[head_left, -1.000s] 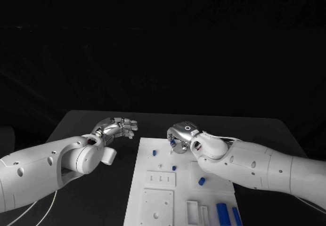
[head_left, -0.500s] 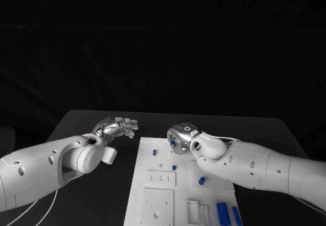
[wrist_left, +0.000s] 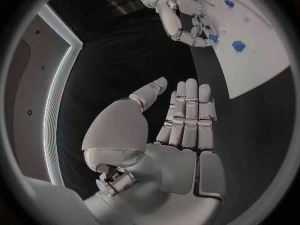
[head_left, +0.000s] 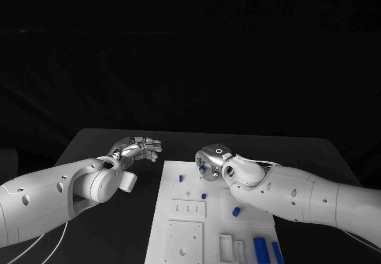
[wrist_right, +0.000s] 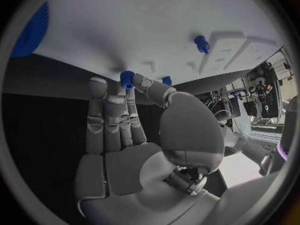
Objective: Assemble the parts on the task board
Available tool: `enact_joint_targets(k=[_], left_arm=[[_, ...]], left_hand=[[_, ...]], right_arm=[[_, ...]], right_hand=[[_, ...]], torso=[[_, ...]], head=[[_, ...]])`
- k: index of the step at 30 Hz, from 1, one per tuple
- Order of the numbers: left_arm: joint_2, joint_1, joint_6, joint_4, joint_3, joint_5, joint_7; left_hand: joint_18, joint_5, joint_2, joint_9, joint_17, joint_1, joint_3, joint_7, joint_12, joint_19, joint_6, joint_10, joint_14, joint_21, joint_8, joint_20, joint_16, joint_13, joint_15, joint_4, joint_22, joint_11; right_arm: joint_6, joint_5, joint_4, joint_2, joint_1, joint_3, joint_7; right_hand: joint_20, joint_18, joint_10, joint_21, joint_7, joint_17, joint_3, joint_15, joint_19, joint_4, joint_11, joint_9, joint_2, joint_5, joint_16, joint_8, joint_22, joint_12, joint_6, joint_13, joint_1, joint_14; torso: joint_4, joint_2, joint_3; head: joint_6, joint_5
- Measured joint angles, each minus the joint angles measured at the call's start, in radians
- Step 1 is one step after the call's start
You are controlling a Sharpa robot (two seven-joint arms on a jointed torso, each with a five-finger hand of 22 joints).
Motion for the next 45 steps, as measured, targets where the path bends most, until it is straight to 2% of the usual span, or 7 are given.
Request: enact_joint_targets(k=[8,19,26,30,36,40,45], left_arm=[[-0.001,0.0,0.0,0.0,0.0,0.0,0.0],[-0.003,0.0,0.0,-0.004,0.0,0.0,0.0],[-0.003,0.0,0.002,-0.012,0.0,0.0,0.0],[-0.002,0.0,0.002,-0.023,0.0,0.0,0.001],[0.004,0.0,0.004,-0.042,0.0,0.0,0.005],[0.013,0.0,0.006,-0.05,0.0,0.0,0.008],[0.024,-0.004,0.009,-0.061,-0.001,0.0,0.01]], left_hand=[[0.0,0.0,0.0,0.0,-0.001,0.0,0.0,0.0,0.0,0.0,0.0,-0.004,0.0,0.0,0.0,0.0,0.0,0.0,0.0,0.0,0.0,0.003],[-0.003,0.0,0.0,0.0,-0.001,0.0,0.0,0.0,0.0,0.0,0.0,-0.004,0.0,0.0,0.0,0.0,0.0,0.0,0.0,0.0,0.0,0.003],[-0.006,0.0,0.0,0.001,-0.002,0.0,0.0,0.0,0.0,0.0,0.0,-0.004,0.0,0.0,0.0,0.0,0.0,0.0,0.0,0.0,0.0,0.003],[-0.007,0.0,0.0,0.001,-0.002,0.0,0.0,0.0,0.0,-0.003,0.0,-0.004,0.0,0.0,0.0,0.003,0.0,0.0,0.0,0.0,0.0,0.003],[-0.008,0.0,0.0,0.001,-0.002,0.0,0.002,0.0,0.0,-0.007,0.0,-0.004,0.0,0.0,0.0,0.0,0.0,0.0,0.0,-0.002,0.0,0.003],[-0.009,0.0,0.0,0.001,-0.003,0.0,0.002,0.0,0.0,-0.007,0.0,-0.004,0.0,0.0,0.0,0.0,0.0,0.0,0.0,-0.002,0.0,0.003],[-0.006,0.0,0.0,0.001,-0.003,0.0,0.002,0.0,0.0,-0.007,0.0,-0.004,0.0,0.0,0.0,0.0,0.0,0.0,0.0,-0.002,0.0,0.003]], right_arm=[[0.0,0.033,-0.006,-0.003,-0.002,-0.001,0.007],[-0.039,0.087,0.072,-0.079,0.0,-0.001,0.027],[-0.086,0.163,0.179,-0.198,0.016,0.009,0.056],[-0.09,0.202,0.213,-0.258,0.029,0.015,0.076],[-0.047,0.237,0.231,-0.313,0.036,0.022,0.106],[0.0,0.275,0.221,-0.332,0.038,0.023,0.118],[0.059,0.306,0.194,-0.33,0.037,0.022,0.126]], right_hand=[[0.004,0.0,-0.159,0.0,0.048,-0.012,-0.038,0.05,-0.011,0.027,0.051,-0.029,-0.074,0.001,0.0,-0.06,0.0,-0.019,-0.102,-0.048,-0.035,-0.005],[0.004,0.0,-0.197,0.0,0.033,-0.019,-0.122,0.063,-0.011,0.028,0.065,-0.039,-0.085,0.009,0.008,-0.076,0.0,-0.019,-0.144,-0.081,-0.078,-0.009],[0.006,0.0,-0.153,-0.005,0.05,-0.023,-0.131,0.057,-0.012,0.027,0.048,-0.043,-0.085,0.02,0.018,-0.076,0.0,-0.002,-0.145,-0.083,-0.078,-0.014],[0.008,-0.001,-0.077,-0.005,0.062,-0.028,-0.14,0.033,-0.01,0.02,0.026,-0.043,-0.085,0.024,0.018,-0.076,0.0,0.04,-0.137,-0.057,-0.078,-0.012],[-0.012,0.004,0.112,-0.015,0.015,-0.008,-0.181,-0.035,0.014,0.02,-0.047,-0.032,-0.082,0.039,0.042,-0.058,0.0,0.322,-0.109,0.228,-0.056,-0.017],[-0.014,0.017,-0.076,-0.022,0.006,0.009,-0.202,-0.049,0.037,0.023,-0.056,-0.024,-0.081,0.064,0.057,-0.058,-0.002,0.765,-0.11,0.672,-0.047,-0.009],[-0.023,0.017,-0.149,-0.006,0.008,0.04,-0.226,-0.047,0.049,0.032,-0.054,-0.021,-0.069,0.097,0.088,-0.064,0.0,0.938,-0.111,0.84,-0.06,-0.006]], torso=[[-0.0001,0.0,-0.0005],[-0.0012,0.0,-0.0001],[-0.0039,-0.002,0.0008],[-0.0075,-0.005,0.0025],[-0.0163,-0.011,0.0062],[-0.0221,-0.016,0.01],[-0.0293,-0.025,0.0144]], head=[[0.001,0.002],[0.003,0.001],[0.007,-0.004],[0.012,-0.01],[0.016,-0.013],[0.014,-0.015],[0.005,-0.018]])
